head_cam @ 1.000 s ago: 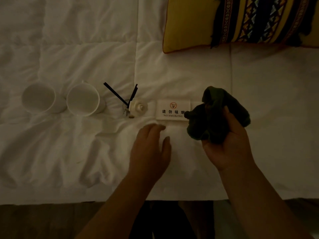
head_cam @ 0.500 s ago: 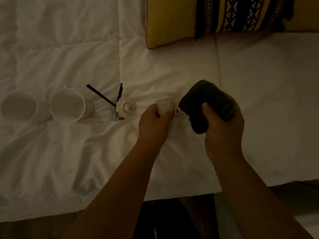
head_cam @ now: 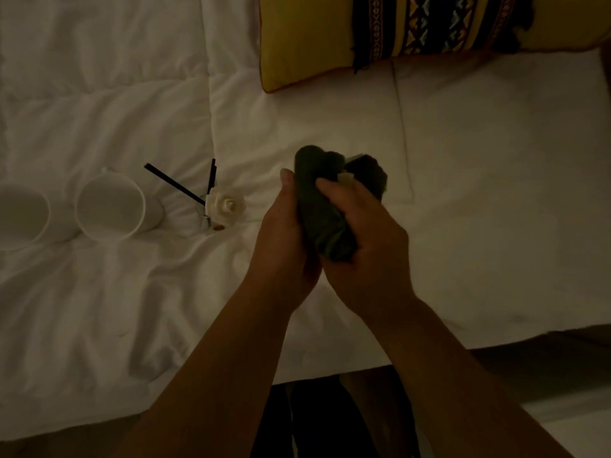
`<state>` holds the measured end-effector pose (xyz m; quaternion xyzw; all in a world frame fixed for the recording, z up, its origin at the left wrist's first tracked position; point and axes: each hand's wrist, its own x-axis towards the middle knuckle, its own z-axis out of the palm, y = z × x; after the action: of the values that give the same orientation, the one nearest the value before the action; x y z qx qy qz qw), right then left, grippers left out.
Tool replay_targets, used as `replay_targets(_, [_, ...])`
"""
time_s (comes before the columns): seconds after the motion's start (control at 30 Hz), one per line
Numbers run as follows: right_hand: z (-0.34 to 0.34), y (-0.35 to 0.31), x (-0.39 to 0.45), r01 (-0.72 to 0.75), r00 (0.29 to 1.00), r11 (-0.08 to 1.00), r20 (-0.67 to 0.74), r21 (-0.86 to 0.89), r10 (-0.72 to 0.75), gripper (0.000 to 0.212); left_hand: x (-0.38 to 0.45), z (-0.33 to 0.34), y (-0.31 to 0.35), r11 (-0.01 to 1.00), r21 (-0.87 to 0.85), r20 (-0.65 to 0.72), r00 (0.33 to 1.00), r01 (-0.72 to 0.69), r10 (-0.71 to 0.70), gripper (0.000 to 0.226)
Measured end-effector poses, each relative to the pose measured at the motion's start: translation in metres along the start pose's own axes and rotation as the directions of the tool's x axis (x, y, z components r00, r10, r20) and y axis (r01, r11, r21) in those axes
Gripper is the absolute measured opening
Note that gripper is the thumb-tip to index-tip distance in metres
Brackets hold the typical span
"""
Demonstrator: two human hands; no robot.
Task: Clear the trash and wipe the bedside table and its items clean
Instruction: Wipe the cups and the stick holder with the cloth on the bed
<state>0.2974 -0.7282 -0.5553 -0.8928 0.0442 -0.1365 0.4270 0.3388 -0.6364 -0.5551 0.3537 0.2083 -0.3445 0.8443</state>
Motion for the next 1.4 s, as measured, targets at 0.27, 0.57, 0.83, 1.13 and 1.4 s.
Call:
replay_targets(0.27, [-0.017, 0.013, 0.013, -0.238, 0.954, 0.967, -0.165, 0.095, 0.251, 0.041, -0.017, 0.004, -0.011, 0.925, 0.310, -0.073, 0.965, -0.220, 0.254, 0.057])
replay_targets(0.57, [-0.019, -0.008, 0.003, -0.257, 0.909, 0.933, -0.264, 0.252, 0.322, 0.040, -0.028, 0.028, -0.020, 0.918, 0.304, -0.074, 0.954, -0.256, 0.290, 0.067])
replay_targets(0.83, [-0.015, -0.022, -0.009, -0.186, 0.945, 0.962, -0.232, 0.202, 0.232, 0.043, -0.033, 0.029, -0.020, 0.937, 0.263, -0.067, 0.964, -0.232, 0.257, 0.074])
replay_targets(1.13, [-0.035, -0.008, 0.020, -0.412, 0.739, 0.633, -0.166, 0.656, 0.653, 0.035, -0.037, 0.015, -0.021, 0.903, 0.311, -0.129, 0.929, -0.296, 0.348, 0.031])
replay_targets(1.4, [-0.048, -0.025, -0.007, -0.337, 0.710, 0.438, -0.080, 0.833, 0.699, 0.037, -0.021, 0.020, -0.017, 0.662, 0.740, -0.183, 0.913, -0.117, 0.365, 0.045])
